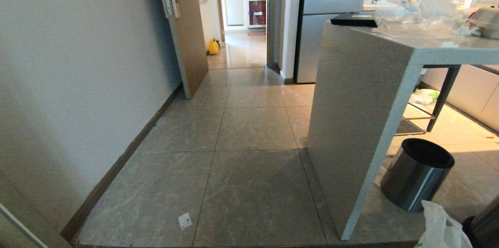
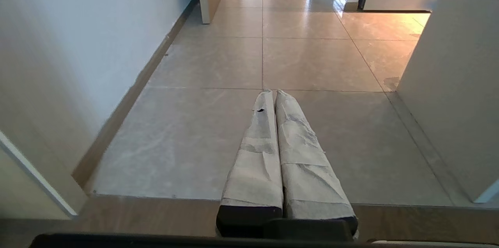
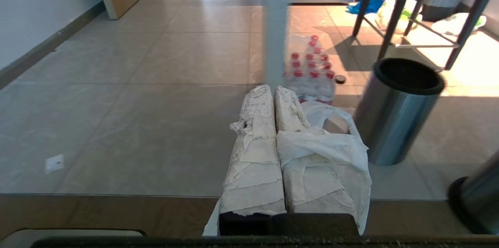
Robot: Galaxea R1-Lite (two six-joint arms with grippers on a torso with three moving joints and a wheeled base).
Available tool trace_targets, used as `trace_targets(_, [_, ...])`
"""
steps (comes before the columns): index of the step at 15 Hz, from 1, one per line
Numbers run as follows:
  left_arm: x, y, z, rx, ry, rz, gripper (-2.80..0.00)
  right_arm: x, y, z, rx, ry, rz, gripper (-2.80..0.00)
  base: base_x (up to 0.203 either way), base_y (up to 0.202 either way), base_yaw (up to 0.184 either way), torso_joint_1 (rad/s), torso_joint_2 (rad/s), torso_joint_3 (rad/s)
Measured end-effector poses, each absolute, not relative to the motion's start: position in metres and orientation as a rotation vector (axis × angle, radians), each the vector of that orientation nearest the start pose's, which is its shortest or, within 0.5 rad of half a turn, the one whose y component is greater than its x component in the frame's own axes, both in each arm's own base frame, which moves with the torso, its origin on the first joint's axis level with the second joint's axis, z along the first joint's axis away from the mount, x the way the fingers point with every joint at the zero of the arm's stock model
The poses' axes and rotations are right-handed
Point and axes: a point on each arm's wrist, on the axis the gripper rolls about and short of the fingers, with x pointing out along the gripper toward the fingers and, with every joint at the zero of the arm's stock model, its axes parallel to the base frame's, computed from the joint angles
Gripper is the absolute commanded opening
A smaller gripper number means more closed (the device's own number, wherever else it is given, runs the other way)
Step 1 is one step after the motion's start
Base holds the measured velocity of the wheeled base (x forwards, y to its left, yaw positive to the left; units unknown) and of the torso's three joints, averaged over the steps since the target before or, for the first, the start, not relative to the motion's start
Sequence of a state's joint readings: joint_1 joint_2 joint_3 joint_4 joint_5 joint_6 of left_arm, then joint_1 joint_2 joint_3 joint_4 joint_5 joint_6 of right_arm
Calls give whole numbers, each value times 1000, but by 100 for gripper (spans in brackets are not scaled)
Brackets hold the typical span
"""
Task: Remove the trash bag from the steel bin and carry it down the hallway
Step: Put the trash bag at the door
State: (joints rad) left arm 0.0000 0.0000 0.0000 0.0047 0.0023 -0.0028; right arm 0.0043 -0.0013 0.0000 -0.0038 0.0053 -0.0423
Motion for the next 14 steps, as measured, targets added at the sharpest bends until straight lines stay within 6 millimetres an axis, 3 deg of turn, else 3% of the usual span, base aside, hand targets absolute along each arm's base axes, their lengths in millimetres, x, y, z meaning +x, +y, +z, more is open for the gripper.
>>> trace_targets(7, [-23, 0, 75, -1, 5, 3, -280, -23, 0, 76, -42, -5, 10, -280, 0, 182, 2, 1, 4, 3])
trace_targets(14, [-23, 0, 75, 0, 5, 3, -280, -23, 0, 76, -42, -6, 9, -280, 0, 11, 1, 0, 0, 1])
